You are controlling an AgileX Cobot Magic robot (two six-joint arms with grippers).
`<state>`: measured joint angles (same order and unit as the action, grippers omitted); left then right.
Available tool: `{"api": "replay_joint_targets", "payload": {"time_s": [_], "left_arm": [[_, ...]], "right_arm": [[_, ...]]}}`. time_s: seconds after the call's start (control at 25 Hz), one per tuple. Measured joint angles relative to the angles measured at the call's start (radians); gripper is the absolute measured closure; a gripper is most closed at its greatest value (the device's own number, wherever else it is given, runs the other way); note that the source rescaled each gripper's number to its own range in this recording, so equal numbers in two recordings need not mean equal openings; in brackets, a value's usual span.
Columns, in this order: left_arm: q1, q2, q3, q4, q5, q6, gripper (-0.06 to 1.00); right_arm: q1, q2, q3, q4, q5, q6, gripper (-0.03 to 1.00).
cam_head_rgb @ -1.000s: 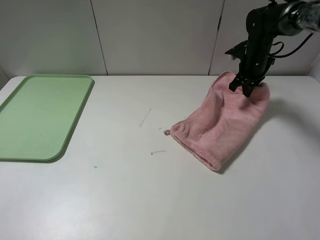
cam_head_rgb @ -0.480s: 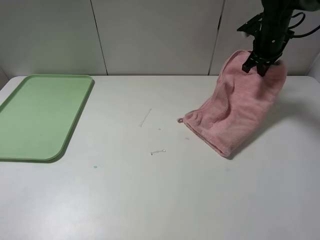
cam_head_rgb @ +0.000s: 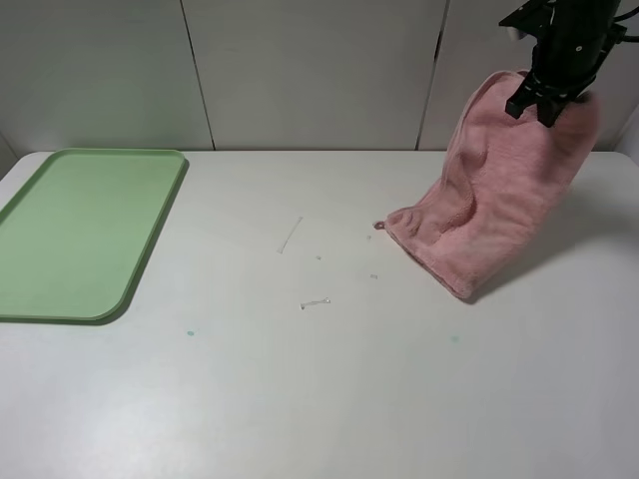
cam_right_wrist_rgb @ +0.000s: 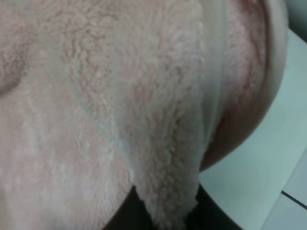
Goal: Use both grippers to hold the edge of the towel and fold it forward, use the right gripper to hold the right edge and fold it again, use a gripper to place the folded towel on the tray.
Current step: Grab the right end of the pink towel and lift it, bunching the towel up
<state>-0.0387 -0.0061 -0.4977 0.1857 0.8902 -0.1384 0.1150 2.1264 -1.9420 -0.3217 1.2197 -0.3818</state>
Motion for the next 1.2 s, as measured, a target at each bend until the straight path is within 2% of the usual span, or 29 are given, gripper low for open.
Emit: {"api": "replay_joint_targets", "payload": {"time_s": [0.24, 0.76, 1.2], "left_arm": [[0.0, 0.0, 0.0, 0.0, 0.0, 0.0, -0.04], [0.0, 0.0, 0.0, 0.0, 0.0, 0.0, -0.04], [0.0, 0.0, 0.0, 0.0, 0.0, 0.0, -0.04]], "right_arm": [[0.001, -0.092, -0.001, 0.072, 0.001, 0.005, 0.88], [0.001, -0.008, 0.006, 0.063, -0.036, 0.007, 0.88], [0.012, 0.023, 0.013, 0.106, -0.003, 0.037, 0.88]]}}
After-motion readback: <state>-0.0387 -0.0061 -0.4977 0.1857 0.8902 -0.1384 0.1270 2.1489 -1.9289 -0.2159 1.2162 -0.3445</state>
